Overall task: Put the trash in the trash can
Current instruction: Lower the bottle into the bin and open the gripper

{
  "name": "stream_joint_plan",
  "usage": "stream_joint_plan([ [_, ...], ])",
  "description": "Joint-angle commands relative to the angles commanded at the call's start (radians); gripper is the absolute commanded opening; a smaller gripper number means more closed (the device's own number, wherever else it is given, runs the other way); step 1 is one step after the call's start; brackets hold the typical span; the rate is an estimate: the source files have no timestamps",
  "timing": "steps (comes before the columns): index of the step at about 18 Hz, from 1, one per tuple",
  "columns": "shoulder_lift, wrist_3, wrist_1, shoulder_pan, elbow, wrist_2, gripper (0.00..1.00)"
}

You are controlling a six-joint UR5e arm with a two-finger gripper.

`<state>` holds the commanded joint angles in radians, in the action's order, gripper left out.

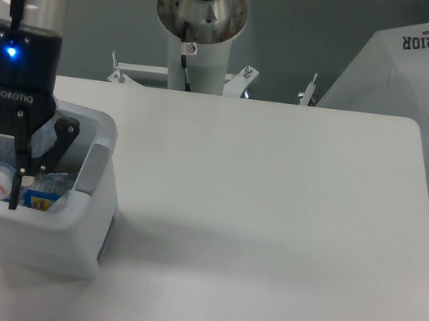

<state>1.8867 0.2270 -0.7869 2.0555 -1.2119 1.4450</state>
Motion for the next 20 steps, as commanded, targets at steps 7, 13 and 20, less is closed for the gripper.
stream_joint_plan([
  [7, 0.025, -0.005, 0.000, 0.000, 0.008, 0.000, 0.22],
  [13, 0.025, -0.017, 0.000, 0.000, -0.005, 0.000, 0.50],
  [20, 0.015, -0.044, 0.000, 0.024, -0.026, 0.002, 1.00],
])
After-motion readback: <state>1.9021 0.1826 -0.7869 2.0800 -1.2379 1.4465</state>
